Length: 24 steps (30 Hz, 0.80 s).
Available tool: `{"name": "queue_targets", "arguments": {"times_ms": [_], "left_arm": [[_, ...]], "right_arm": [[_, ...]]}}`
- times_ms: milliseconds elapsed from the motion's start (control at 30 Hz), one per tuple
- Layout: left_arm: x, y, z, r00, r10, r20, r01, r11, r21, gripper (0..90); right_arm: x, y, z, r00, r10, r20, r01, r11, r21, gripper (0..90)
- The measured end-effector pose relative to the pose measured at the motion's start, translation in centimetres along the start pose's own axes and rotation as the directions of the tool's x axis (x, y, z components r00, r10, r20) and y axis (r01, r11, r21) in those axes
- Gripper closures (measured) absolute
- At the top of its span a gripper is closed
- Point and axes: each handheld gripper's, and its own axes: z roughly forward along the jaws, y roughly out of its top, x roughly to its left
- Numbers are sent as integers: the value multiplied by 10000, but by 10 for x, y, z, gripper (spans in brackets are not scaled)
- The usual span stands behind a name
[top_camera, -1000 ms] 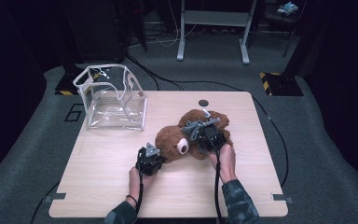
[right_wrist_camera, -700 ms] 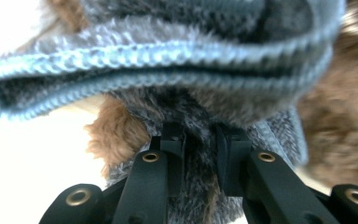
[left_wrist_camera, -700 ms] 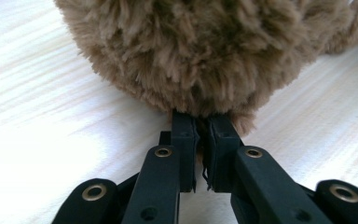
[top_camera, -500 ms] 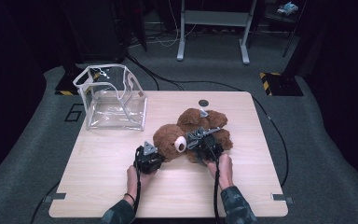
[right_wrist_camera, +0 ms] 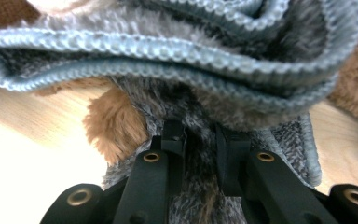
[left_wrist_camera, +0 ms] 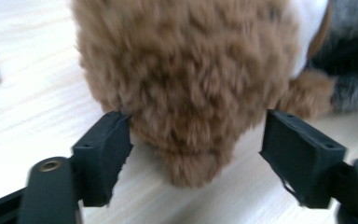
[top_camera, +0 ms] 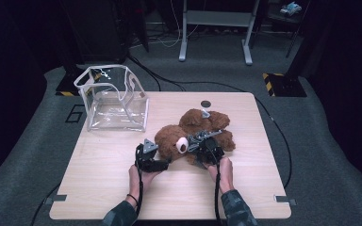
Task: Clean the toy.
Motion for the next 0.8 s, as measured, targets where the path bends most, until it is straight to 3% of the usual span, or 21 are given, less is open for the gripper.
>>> {"name": "queue_targets", "arguments": {"times_ms": [200,333,433,533,600,667,800], "left_arm": [[-5,12,-11,9978,-566,-334,537,9951,-826,145],[-8,23,-12,9963,-490,-708,409,9930,-1111,119],[-9,41,-13,9940,-569,-934,433,9889,-1423,112],[-11,55,-4,9939,-453,-1006,345,9937,-1062,142],[-11,58,8,9940,-280,-1060,239,9989,-395,186],[-10,56,16,9957,-403,-836,376,9987,-329,207],[-8,54,18,9965,138,-827,-157,9996,-223,344]], "right_arm": [[2,-2,1,9999,66,-107,-66,10000,-35,767],[2,-2,2,9999,55,-108,-55,10000,-35,767],[2,-2,2,9999,66,-106,-66,10000,-38,767],[1,-2,2,9999,84,-147,-85,9999,-57,767],[1,-2,1,9999,70,-131,-71,10000,-43,767],[2,-3,1,9999,55,-156,-56,10000,-44,767],[1,-5,0,9998,64,-199,-65,10000,-55,767]]}}
